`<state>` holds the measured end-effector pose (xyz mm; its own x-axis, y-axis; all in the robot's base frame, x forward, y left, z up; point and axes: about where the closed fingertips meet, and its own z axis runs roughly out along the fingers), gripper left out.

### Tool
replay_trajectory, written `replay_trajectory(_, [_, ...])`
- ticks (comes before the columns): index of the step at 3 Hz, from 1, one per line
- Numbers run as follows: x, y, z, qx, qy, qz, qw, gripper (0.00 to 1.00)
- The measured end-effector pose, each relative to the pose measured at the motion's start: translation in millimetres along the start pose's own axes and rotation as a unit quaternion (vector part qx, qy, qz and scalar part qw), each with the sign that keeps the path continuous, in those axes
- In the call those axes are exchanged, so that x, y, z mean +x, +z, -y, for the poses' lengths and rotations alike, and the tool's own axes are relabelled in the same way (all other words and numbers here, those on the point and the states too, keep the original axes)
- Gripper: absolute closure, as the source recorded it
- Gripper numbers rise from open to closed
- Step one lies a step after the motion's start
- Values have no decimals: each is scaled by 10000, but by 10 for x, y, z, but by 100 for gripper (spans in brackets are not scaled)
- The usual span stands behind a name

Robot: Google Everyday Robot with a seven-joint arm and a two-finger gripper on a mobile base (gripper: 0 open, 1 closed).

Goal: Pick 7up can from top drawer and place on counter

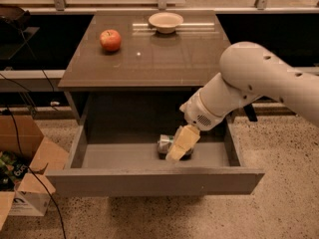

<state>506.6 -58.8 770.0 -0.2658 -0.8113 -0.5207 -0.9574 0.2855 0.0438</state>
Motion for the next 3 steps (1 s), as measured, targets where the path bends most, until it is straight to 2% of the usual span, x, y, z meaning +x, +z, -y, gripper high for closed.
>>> replay_trajectory(1, [28, 368, 170, -119, 122, 140, 9998, 0])
replay_trajectory(3, [225, 982, 530, -226, 279, 193, 9992, 0])
